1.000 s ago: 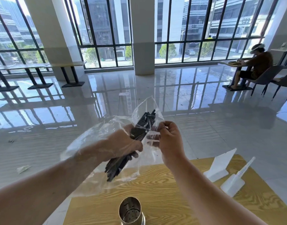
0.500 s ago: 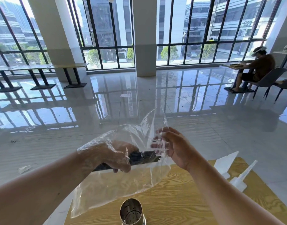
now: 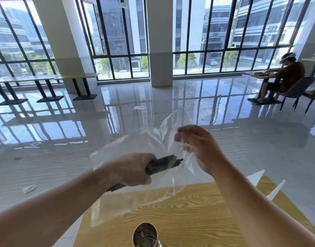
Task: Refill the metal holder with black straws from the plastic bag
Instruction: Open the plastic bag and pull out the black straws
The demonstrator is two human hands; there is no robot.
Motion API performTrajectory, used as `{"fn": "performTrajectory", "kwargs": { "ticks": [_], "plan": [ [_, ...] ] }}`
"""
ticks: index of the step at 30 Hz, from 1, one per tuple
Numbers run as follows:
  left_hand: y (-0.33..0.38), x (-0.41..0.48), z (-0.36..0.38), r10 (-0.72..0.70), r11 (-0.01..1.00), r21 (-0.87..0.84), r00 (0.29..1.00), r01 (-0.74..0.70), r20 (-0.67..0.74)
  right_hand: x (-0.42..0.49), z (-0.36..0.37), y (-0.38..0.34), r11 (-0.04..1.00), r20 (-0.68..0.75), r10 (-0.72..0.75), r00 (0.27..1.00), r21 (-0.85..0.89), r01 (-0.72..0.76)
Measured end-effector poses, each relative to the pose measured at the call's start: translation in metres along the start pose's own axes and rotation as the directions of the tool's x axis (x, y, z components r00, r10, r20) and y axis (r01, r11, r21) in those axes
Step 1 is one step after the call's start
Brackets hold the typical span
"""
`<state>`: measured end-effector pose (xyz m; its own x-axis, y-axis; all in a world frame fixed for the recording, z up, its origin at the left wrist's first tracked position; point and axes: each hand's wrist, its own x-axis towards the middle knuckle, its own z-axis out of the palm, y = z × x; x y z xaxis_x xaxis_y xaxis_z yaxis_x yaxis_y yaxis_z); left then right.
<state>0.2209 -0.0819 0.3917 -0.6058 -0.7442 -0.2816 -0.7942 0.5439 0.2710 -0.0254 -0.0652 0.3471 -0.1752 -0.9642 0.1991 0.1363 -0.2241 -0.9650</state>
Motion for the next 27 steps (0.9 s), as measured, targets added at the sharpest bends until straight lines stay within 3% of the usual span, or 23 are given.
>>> {"fn": "performTrajectory", "kwargs": {
  "ticks": [3,5,11,20,24,27],
  "plan": [
    [0.002,0.002,-0.007,0.023,0.997,-0.065,0.998,-0.027,-0.054,0.003,0.000,0.012,0.920,-0.102,0.096,0.990,0.388,-0.049],
    [0.002,0.001,-0.012,0.037,0.997,-0.067,0.999,-0.036,0.014,0.003,0.004,0.022,0.872,-0.102,0.120,0.988,0.486,-0.056],
    [-0.002,-0.004,-0.013,0.035,0.999,-0.043,0.988,-0.029,0.152,0.009,0.016,0.038,0.819,-0.101,0.164,0.981,0.569,-0.078],
    [-0.014,-0.022,-0.038,0.001,1.000,-0.001,0.998,-0.001,0.057,0.004,0.027,0.050,0.711,-0.056,0.200,0.978,0.695,-0.106],
    [-0.025,-0.044,-0.050,-0.023,0.989,-0.148,0.995,0.009,-0.096,0.006,0.030,0.053,0.626,-0.069,0.219,0.973,0.775,-0.086],
    [-0.038,-0.063,-0.057,-0.069,0.964,-0.264,0.930,-0.031,-0.360,0.006,0.028,0.054,0.592,-0.077,0.231,0.970,0.802,-0.077]
  ]
}}
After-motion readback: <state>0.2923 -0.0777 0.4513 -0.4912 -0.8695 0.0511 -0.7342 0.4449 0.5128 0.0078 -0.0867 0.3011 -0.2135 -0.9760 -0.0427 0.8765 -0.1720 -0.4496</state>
